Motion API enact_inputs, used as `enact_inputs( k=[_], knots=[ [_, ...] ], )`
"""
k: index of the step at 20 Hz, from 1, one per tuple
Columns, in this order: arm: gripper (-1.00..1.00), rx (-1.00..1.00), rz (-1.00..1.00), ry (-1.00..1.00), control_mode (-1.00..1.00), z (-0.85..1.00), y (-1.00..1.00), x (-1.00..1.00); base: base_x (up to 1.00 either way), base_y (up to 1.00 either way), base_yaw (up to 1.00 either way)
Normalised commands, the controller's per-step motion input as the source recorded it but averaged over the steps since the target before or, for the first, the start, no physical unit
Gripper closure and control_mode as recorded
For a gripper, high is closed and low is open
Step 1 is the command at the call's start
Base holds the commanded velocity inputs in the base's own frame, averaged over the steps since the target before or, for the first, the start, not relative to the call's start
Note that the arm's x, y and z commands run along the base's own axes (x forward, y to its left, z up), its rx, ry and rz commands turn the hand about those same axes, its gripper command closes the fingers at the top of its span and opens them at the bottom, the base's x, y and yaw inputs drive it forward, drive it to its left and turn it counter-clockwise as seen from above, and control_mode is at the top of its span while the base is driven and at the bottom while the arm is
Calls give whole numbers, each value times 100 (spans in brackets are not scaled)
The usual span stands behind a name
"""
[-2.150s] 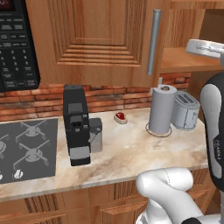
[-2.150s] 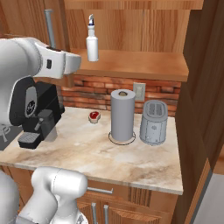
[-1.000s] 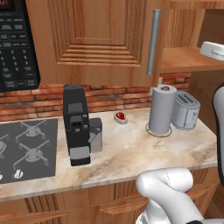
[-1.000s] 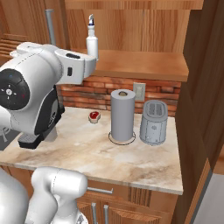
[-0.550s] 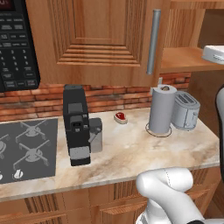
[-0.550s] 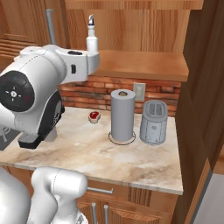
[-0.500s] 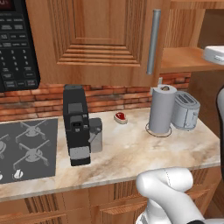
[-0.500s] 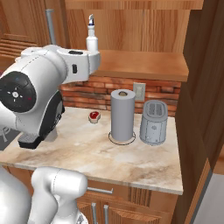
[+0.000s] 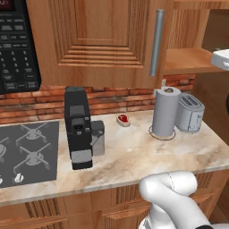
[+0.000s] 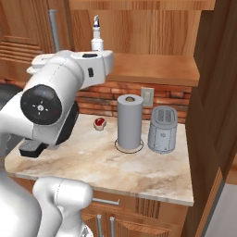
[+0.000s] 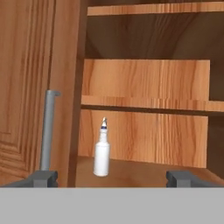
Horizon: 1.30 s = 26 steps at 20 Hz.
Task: Pick the dish brush and spray from the cabinet and place them on the counter.
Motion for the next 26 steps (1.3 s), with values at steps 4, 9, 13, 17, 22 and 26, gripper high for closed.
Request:
enact_inputs(
  k=[4, 9, 13, 17, 22, 26],
  knots=[
    [-100, -2, 6, 0, -100, -12, 0, 25, 0, 0, 0],
    [-100, -2, 7, 0, -100, -6, -3, 25, 0, 0, 0],
    [-100, -3, 9, 0, -100, 0, -11, 12, 0, 0, 0],
    [-100, -3, 12, 0, -100, 0, -10, 10, 0, 0, 0],
    [-100, -3, 15, -2, -100, -1, -2, 3, 0, 0, 0],
    [-100, -2, 15, -4, -100, -3, 0, 1, 0, 0, 0]
  ],
)
